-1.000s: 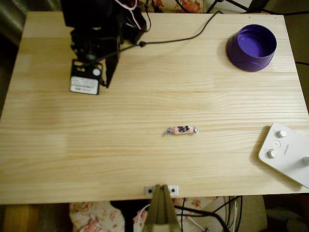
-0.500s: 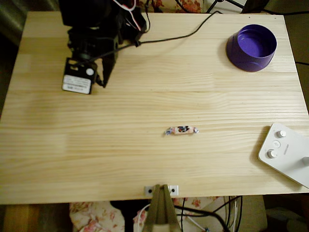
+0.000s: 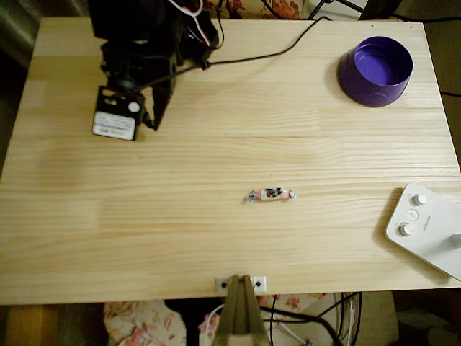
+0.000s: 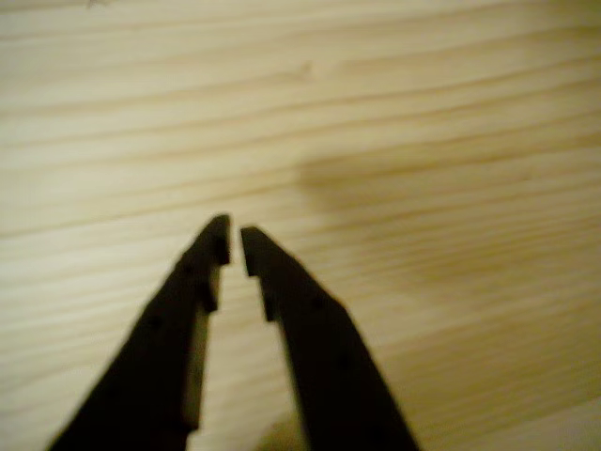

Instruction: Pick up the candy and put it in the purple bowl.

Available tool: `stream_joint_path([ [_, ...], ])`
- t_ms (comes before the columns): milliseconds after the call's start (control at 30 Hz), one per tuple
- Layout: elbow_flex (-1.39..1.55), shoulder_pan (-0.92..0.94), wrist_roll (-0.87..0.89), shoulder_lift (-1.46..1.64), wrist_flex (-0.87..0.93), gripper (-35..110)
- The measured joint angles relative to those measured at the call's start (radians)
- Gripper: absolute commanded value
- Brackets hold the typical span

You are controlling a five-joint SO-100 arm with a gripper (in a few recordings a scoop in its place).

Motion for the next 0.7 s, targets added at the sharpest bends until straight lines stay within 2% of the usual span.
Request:
stream_joint_path([
  [700,0.0,-0.003,-0.009,0.0,0.0,-1],
])
